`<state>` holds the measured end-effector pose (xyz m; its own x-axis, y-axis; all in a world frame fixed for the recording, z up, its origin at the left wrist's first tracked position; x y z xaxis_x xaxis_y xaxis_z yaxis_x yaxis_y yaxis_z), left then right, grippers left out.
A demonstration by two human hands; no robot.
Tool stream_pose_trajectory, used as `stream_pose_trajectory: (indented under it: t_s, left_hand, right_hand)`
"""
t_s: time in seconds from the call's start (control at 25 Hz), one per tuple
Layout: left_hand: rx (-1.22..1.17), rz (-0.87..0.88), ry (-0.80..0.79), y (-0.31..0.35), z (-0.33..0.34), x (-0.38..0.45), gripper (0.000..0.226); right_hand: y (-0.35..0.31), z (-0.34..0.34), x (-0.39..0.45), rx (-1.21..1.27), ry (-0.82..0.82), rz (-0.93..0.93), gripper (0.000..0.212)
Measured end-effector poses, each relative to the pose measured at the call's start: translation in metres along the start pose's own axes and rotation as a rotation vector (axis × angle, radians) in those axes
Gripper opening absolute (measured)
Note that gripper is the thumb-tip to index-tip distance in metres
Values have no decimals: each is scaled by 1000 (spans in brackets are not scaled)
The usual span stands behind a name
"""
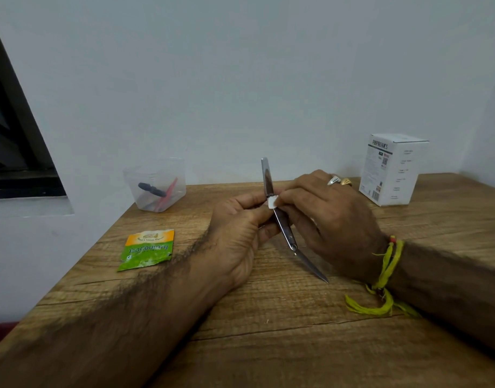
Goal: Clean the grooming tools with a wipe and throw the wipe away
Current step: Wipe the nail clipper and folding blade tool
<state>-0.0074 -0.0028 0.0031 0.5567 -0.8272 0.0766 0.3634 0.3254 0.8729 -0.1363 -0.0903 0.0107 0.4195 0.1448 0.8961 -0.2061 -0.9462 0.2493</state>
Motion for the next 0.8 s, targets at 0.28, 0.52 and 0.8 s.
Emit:
stream_pose_trajectory:
  t_s: [0.28,0.52,0.8]
  left_hand:
    - [28,-7,25,-3,-1,4,18]
    - [12,-23,27,0,1,3,19]
    - [33,-38,53,1,2,2,20]
  right_hand:
    - [2,-1,-1,-20,-29,1,9]
    - [2,-4,0,-9,-46,16,12]
    - [-3,-7,2,8,-75,-49,21]
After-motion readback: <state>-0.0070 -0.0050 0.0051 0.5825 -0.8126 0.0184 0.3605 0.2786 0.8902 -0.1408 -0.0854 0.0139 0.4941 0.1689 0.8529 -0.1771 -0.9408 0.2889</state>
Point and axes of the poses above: each hand's wrist, its own x-axis towards the middle knuckle, its own z-axis out of the palm, y = z × x, the point moved 1 cm from there along x, towards the middle knuckle, and after that the axes turned 9 degrees about y, right-handed, at the moved point
